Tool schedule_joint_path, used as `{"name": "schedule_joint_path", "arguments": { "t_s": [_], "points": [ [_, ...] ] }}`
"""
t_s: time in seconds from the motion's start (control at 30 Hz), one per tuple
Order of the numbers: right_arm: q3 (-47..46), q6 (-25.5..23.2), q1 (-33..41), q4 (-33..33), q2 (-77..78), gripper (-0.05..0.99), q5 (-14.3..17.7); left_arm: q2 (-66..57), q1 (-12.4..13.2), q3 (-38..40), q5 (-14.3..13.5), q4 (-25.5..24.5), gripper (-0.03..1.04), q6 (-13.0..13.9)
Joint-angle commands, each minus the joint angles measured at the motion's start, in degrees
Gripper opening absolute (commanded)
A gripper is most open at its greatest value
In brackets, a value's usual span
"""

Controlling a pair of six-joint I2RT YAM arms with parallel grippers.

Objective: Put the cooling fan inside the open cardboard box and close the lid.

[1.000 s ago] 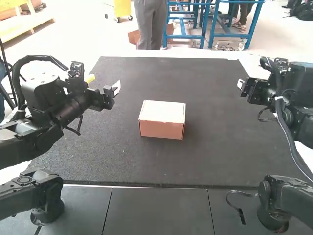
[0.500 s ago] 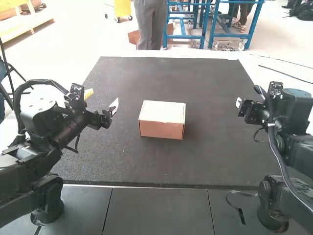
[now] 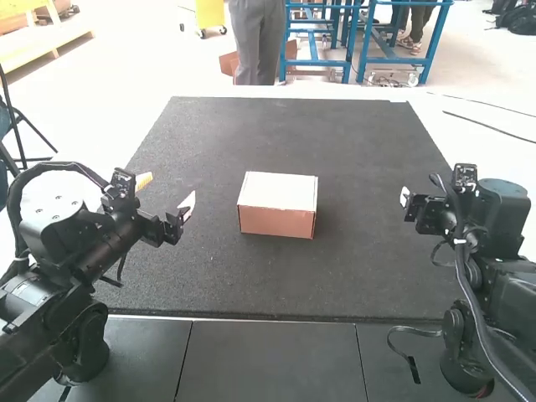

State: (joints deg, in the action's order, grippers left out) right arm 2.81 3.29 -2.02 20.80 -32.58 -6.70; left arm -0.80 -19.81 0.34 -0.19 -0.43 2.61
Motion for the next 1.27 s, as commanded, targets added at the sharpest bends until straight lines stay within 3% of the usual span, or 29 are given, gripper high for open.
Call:
{"name": "schedule_joint_path", "arguments": {
  "t_s": [0.0,0.13,0.43,0.5,0.57,0.77,0.9,1.23],
  "points": [
    [-0.8,1.2,0.8,0.8,2.3,0.91,-1.0,0.7,2.2,-0.4,-0.3,-0.1,0.97,2.0],
    [-2.0,1.2,1.0,0.5,5.1,0.91,-1.2,0.8,7.2,-0.4,-0.3,-0.1,0.97,1.7],
    [-2.8,1.3,0.9,-8.3,19.5,0.91,-2.8,0.8,23.6,-0.4,-0.2,1.0,0.97,-0.2],
    [-2.8,1.3,0.6,-12.1,24.8,0.91,-2.4,0.8,26.0,-0.4,-0.1,0.4,0.97,-2.5],
    [-2.8,1.6,0.4,-16.0,30.9,0.91,-2.3,0.8,27.5,-0.4,0.4,0.4,0.97,-2.5],
    [-2.8,2.9,-1.0,-19.9,32.8,0.91,-2.1,0.8,28.1,-0.4,0.5,0.1,0.97,-2.4],
    [-2.8,3.4,-1.5,-21.0,32.7,0.91,1.7,0.8,27.5,-0.4,0.5,0.1,0.97,-2.4],
    [-2.8,5.8,-1.1,-21.2,32.7,0.91,1.8,0.8,27.5,-0.4,0.5,0.3,0.97,-2.6]
  ]
}}
